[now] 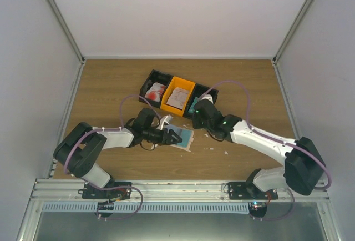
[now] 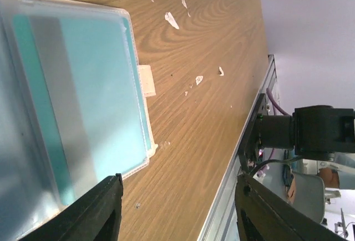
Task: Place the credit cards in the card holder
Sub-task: Turn over the credit card in the card holder, then adjust the storage box at the center of the board.
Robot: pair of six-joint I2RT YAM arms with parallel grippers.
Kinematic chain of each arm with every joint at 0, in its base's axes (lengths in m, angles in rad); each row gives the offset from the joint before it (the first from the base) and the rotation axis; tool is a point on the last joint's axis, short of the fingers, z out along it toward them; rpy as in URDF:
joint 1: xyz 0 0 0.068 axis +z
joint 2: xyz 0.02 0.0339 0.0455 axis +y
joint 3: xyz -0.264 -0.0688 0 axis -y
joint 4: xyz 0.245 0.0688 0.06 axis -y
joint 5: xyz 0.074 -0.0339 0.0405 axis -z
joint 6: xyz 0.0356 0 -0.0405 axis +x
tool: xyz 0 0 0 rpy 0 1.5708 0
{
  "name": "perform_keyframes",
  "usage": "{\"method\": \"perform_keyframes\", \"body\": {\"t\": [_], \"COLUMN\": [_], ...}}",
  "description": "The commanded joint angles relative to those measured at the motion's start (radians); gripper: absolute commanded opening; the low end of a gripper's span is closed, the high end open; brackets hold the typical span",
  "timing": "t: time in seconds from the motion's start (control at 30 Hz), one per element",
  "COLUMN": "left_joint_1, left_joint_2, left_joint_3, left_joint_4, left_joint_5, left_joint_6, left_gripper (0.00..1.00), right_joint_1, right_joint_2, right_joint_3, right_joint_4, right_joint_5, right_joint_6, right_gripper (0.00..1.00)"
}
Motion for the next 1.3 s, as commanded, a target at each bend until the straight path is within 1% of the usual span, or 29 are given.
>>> {"method": "perform_keyframes", "body": {"t": [0.0,0.17,0.27,0.4,0.5,0.67,0.8,0.9,1.03,1.17,1.27], "left_joint_1": [-0.008,0.007,0.032,0.092,0.139,0.214,0.260,0.300,0.332,0.339,0.339], "left_joint_2": [-0.005,-0.089,-0.158,-0.233,-0.245,-0.203,-0.197,-0.210,-0.219,-0.226,-0.214], "left_joint_3": [0.022,0.044,0.065,0.103,0.149,0.232,0.225,0.186,0.155,0.124,0.114], "left_joint_4": [0.038,-0.069,-0.171,-0.265,-0.303,-0.317,-0.302,-0.281,-0.272,-0.254,-0.239], "left_joint_5": [-0.037,-0.220,-0.345,-0.451,-0.504,-0.488,-0.480,-0.470,-0.449,-0.437,-0.411], "left_joint_6": [-0.004,-0.008,-0.012,-0.014,-0.004,-0.006,-0.038,-0.052,-0.050,-0.046,-0.030], "left_gripper": [0.59,0.60,0.62,0.69,0.74,0.76,0.76,0.75,0.75,0.75,0.75], "right_joint_1": [-0.035,-0.064,-0.089,-0.124,-0.137,-0.137,-0.133,-0.125,-0.123,-0.124,-0.127], "right_joint_2": [-0.044,-0.061,-0.061,-0.033,0.007,0.129,0.267,0.379,0.502,0.578,0.612], "right_joint_3": [-0.016,0.015,0.047,0.107,0.138,0.225,0.346,0.444,0.536,0.585,0.591], "right_joint_4": [-0.022,-0.019,-0.035,-0.077,-0.068,0.006,0.027,0.014,-0.013,-0.052,-0.084], "right_joint_5": [0.017,-0.081,-0.155,-0.225,-0.293,-0.428,-0.470,-0.435,-0.357,-0.290,-0.239], "right_joint_6": [-0.025,-0.136,-0.199,-0.206,-0.180,-0.130,-0.120,-0.119,-0.094,-0.074,-0.071], "right_gripper": [0.38,0.40,0.42,0.45,0.46,0.46,0.46,0.46,0.44,0.44,0.45]}}
